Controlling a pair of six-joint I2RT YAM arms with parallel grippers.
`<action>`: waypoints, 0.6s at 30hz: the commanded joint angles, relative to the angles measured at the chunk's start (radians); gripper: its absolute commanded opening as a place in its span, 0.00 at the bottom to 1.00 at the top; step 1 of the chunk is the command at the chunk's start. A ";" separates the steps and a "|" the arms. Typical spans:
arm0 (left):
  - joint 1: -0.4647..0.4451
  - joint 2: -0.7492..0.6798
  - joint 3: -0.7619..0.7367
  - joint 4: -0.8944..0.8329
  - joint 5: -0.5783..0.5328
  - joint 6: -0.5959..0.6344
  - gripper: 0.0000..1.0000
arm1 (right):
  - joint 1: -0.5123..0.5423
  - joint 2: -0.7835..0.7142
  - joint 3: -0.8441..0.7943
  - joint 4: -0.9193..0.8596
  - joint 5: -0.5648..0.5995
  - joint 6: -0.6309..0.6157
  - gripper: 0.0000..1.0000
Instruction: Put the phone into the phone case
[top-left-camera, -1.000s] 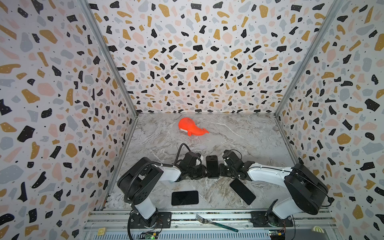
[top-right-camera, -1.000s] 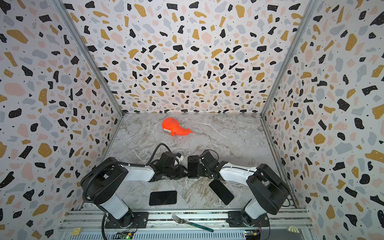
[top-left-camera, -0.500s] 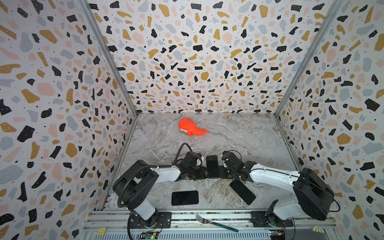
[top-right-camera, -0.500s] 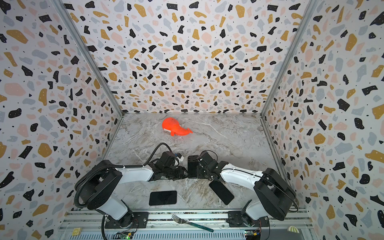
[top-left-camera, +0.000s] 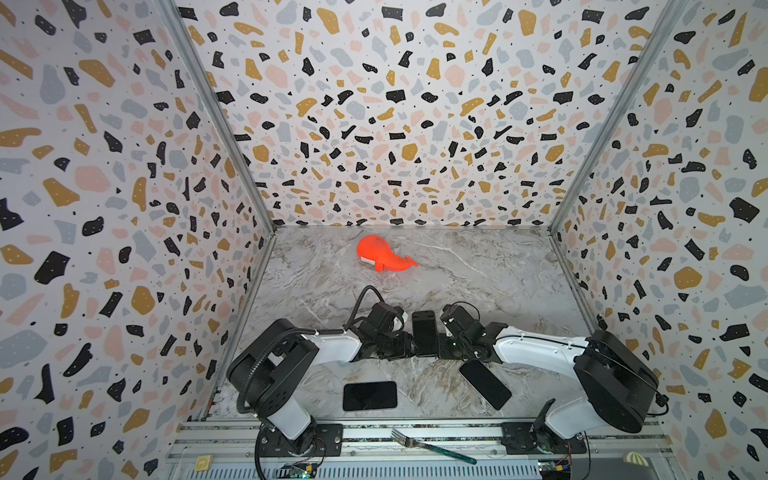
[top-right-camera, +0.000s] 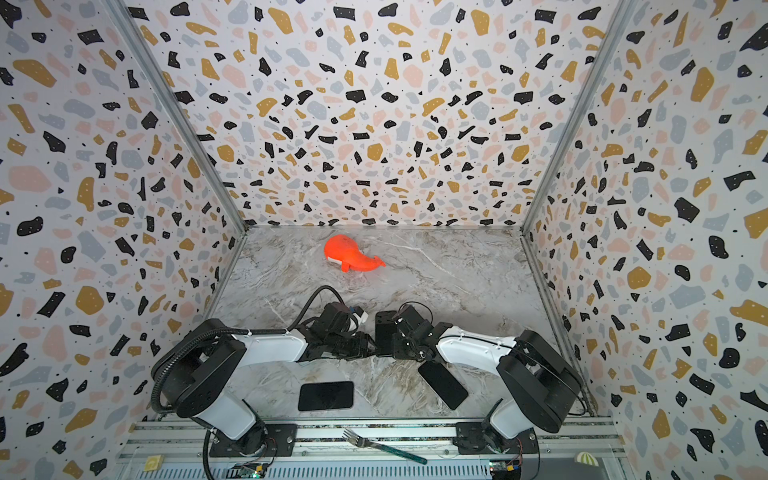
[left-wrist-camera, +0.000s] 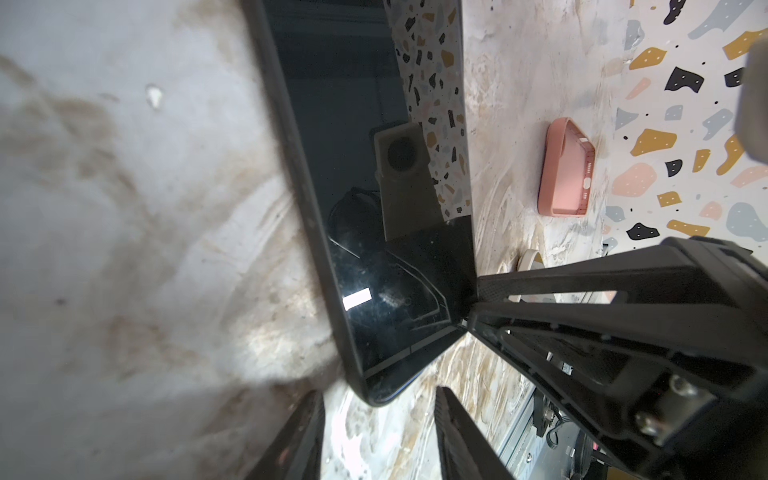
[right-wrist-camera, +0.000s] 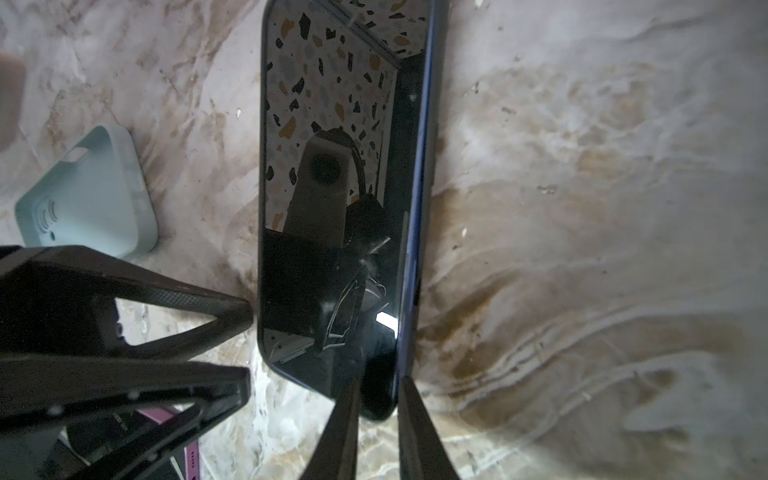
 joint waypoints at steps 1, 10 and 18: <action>-0.003 0.034 -0.012 -0.004 -0.004 -0.015 0.46 | -0.002 0.006 -0.016 0.019 -0.030 0.004 0.18; -0.016 0.063 -0.041 0.071 0.015 -0.061 0.42 | 0.001 0.022 -0.040 0.057 -0.070 0.020 0.15; -0.022 0.073 -0.061 0.127 0.024 -0.089 0.41 | 0.011 0.038 -0.054 0.087 -0.091 0.032 0.14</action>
